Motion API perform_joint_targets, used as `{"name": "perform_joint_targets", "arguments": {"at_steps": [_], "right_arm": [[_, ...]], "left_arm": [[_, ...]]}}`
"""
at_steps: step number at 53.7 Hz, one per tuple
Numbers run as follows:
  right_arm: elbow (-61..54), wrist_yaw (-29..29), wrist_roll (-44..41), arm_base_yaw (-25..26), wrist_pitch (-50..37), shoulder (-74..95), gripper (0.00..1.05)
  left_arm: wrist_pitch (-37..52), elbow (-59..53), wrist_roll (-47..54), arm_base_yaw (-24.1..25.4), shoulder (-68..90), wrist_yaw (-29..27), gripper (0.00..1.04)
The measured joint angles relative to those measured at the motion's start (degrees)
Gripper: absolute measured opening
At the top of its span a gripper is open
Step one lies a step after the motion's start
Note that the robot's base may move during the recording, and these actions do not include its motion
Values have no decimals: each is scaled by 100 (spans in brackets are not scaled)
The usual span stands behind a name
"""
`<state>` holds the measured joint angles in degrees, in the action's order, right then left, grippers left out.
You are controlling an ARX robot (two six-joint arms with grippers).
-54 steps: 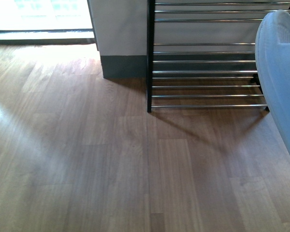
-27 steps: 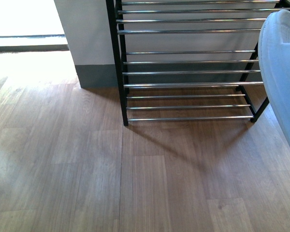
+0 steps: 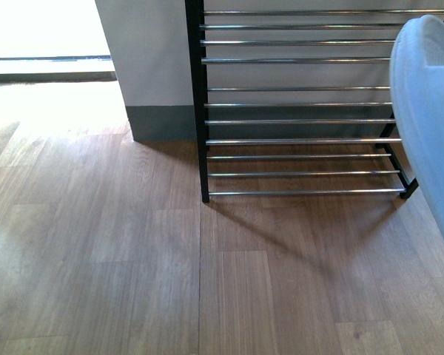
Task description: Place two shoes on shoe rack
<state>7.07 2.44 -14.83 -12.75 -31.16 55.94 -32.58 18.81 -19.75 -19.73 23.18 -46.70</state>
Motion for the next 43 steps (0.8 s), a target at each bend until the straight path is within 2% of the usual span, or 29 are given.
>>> {"name": "perform_joint_targets", "arguments": {"at_steps": [43], "right_arm": [[2,-7,-2,2,-2,0,1]], "left_arm": [[0,0,2,0,0,-2,2]]}}
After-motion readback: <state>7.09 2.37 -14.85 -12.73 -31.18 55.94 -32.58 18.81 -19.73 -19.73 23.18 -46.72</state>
